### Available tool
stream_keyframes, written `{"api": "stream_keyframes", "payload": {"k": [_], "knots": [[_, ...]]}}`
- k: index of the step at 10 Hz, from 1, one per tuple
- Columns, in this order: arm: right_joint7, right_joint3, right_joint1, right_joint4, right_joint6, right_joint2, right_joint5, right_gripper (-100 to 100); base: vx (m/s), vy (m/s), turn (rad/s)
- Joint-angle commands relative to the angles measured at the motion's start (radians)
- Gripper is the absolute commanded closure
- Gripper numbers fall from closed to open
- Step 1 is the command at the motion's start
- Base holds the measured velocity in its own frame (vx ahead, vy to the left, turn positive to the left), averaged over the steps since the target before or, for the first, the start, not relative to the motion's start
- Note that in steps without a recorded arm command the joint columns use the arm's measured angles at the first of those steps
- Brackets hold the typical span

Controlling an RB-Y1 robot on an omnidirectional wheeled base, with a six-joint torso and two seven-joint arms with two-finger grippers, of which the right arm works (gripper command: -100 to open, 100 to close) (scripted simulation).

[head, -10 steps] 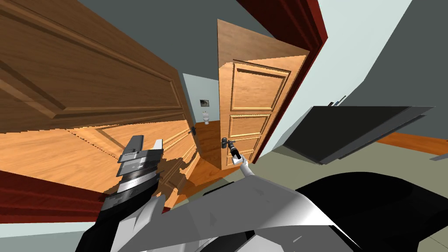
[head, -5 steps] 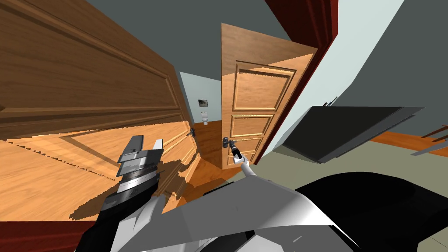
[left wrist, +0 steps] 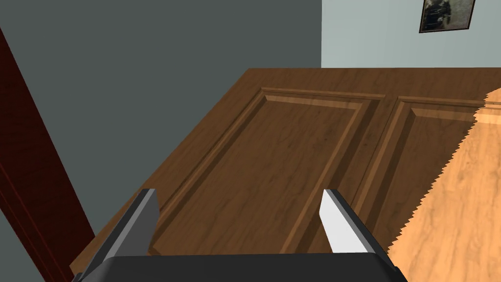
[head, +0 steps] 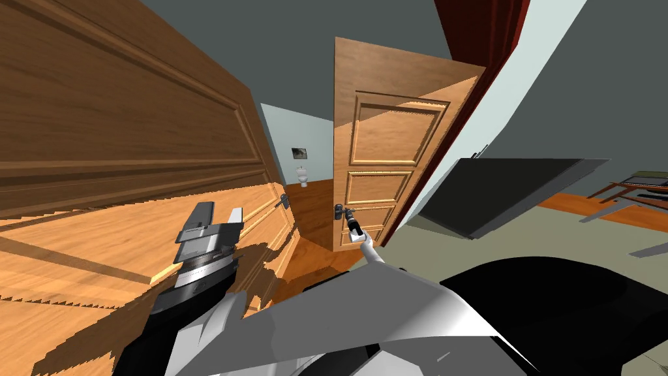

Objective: Push the door open

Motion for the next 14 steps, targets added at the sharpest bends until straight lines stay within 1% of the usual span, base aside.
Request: {"api": "stream_keyframes", "payload": {"k": [1, 4, 5, 10, 14], "knots": [[0.003, -0.029, 0.008, -0.023, 0.006, -0.014, -0.005, 100, 0.161, 0.124, -0.071], [0.014, -0.069, 0.004, -0.02, 0.007, -0.01, -0.011, 100, 0.154, 0.105, -0.096], [0.016, -0.076, 0.004, -0.02, 0.007, -0.008, -0.012, 100, 0.122, 0.082, -0.097], [0.033, -0.141, -0.002, -0.015, 0.008, 0.013, -0.021, 100, 0.165, 0.121, -0.103], [0.042, -0.172, -0.005, -0.013, 0.008, 0.03, -0.025, 100, 0.166, 0.088, -0.068]]}}
